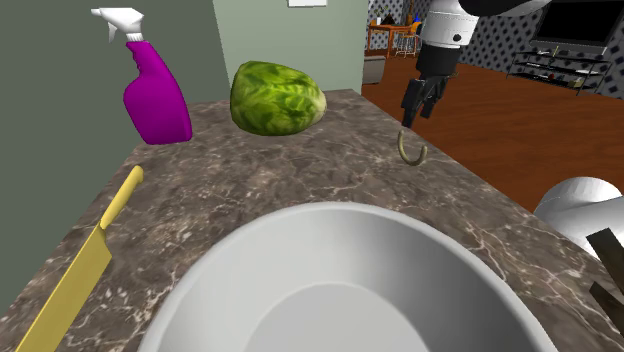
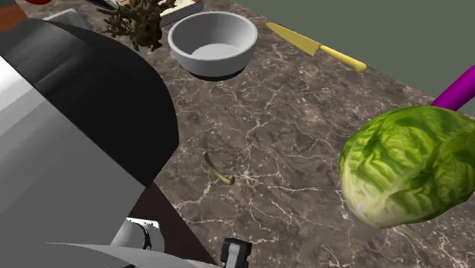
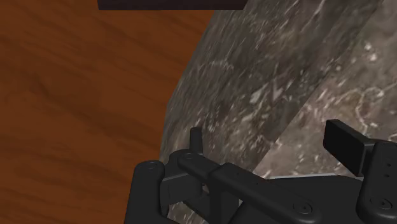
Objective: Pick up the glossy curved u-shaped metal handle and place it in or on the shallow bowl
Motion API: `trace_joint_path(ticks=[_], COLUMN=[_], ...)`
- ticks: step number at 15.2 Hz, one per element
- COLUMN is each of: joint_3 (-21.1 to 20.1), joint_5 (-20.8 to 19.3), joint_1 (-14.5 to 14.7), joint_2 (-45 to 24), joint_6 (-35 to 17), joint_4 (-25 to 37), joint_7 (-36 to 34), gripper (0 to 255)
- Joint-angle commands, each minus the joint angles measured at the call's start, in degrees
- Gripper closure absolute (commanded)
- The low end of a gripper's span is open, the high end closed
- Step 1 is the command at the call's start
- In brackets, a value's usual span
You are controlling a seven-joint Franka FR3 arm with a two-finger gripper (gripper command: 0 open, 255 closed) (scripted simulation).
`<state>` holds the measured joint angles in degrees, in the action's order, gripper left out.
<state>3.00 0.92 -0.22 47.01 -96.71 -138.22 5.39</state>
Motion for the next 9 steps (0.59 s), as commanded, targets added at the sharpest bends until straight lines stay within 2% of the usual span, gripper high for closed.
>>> trace_joint_path(ticks=[1,9], joint_3=[0.0,-11.74], joint_5=[0.0,8.22], joint_1=[0.0,-1.67], joint_2=[0.0,2.85], joint_6=[0.0,12.43], joint_4=[0.0,3.88], joint_7=[0.0,-22.47], gripper=[0,0])
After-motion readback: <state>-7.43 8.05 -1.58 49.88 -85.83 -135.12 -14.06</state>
